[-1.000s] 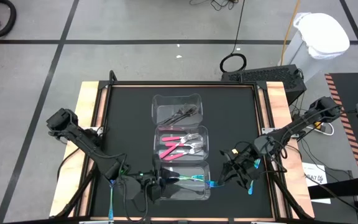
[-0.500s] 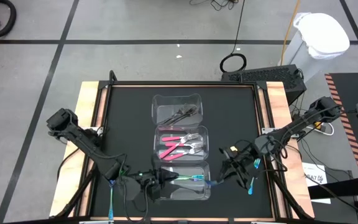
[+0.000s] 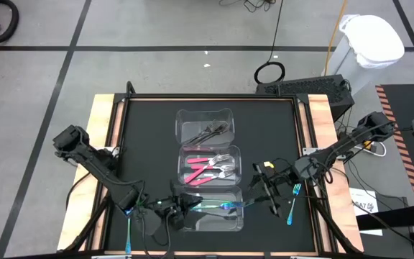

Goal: Sort silverware by color (type)
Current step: Put the top blue fork into the bottom transparent bin

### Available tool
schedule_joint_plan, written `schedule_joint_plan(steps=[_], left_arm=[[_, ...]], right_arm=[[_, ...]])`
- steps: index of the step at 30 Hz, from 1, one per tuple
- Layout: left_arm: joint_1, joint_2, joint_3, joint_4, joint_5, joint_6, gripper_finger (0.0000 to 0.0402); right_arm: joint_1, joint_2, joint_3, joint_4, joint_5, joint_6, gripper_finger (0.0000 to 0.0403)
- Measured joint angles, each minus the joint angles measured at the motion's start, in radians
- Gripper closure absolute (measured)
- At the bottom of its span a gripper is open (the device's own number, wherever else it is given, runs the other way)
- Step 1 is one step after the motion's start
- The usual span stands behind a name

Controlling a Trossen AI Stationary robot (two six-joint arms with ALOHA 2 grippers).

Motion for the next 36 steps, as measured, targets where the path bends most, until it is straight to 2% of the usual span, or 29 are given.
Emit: schedule_joint_plan(steps=[8, 16, 29, 33, 36], left_arm=[[-0.049, -0.055, 0.0, -0.072, -0.018, -0.026, 0.0394], [-0.113, -0.106, 0.0, -0.273, -0.15, -0.137, 0.0394], [-0.163, -0.127, 0.0, -0.4, -0.142, -0.214, 0.0394], [-0.176, -0.126, 0.004, -0.425, -0.134, -0.241, 0.0394], [-0.178, -0.125, 0.017, -0.425, -0.079, -0.244, 0.0394]], right_arm=[[0.0, 0.0, 0.0, -0.022, 0.099, 0.034, 0.0188], [0.0, -0.003, 0.0, -0.06, 0.27, 0.058, 0.0172], [0.002, -0.104, 0.0, -0.225, 0.474, 0.193, 0.0172], [0.002, -0.148, 0.0, -0.273, 0.5, 0.246, 0.0172], [0.002, -0.176, 0.0, -0.309, 0.501, 0.272, 0.0172]])
